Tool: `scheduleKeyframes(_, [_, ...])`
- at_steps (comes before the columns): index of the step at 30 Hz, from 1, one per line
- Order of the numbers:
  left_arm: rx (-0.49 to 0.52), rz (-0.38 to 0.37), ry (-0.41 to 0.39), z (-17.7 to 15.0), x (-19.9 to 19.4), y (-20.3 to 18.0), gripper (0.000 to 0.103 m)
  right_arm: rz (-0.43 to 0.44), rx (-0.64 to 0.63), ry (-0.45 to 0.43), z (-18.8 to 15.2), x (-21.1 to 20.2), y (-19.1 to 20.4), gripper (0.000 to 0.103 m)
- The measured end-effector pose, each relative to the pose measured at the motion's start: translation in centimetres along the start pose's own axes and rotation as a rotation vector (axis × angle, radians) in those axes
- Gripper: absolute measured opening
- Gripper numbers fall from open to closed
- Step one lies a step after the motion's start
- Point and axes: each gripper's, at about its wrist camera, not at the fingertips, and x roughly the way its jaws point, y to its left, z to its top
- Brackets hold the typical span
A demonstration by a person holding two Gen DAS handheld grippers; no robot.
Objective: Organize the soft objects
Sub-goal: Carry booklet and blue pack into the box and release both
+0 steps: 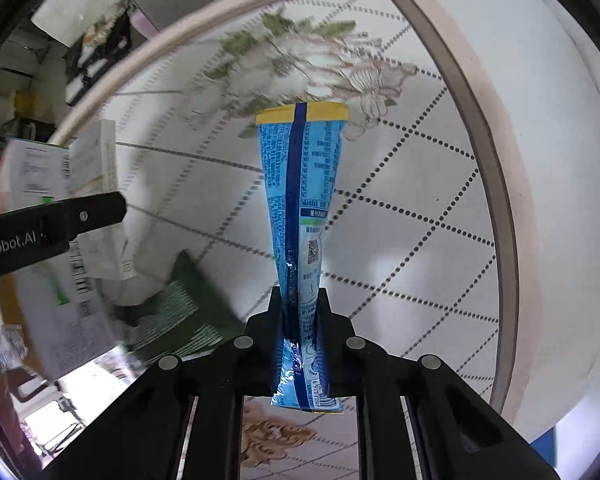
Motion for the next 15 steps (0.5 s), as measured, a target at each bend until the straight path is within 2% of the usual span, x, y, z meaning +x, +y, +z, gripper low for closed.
scheduleKeyframes(5, [-0.013, -0.08, -0.089, -3.1, -5.4, 0.6, 0.054, 0.053, -0.063, -0.075, -1.2, -4.2, 2.2, 0.014])
scheduleKeyframes(6, [-0.016, -0.088, -0.104, -2.1, -7.1, 0.7, 0.054, 0.066, -0.079, -0.087, -1.4, -5.5, 2.5, 0.014])
scheduleKeyframes(7, [-0.022, -0.097, -0.119, -2.5, -8.3, 0.9, 0.054, 0.085, -0.091, -0.099, -1.9, -6.3, 3.4, 0.014])
scheduleKeyframes(9, [-0.046, -0.115, -0.164, -4.8, -10.3, 1.9, 0.054, 0.116, -0.116, -0.106, -2.7, -8.0, 3.4, 0.014])
scheduleKeyframes(12, [-0.082, -0.116, -0.223, -6.9, -12.7, 4.0, 0.054, 0.151, -0.16, -0.116, -3.8, -10.3, 6.0, 0.014])
scheduleKeyframes(15, [-0.133, -0.106, -0.263, -9.3, -14.5, 8.0, 0.054, 0.178, -0.221, -0.121, -4.9, -11.6, 10.2, 0.014])
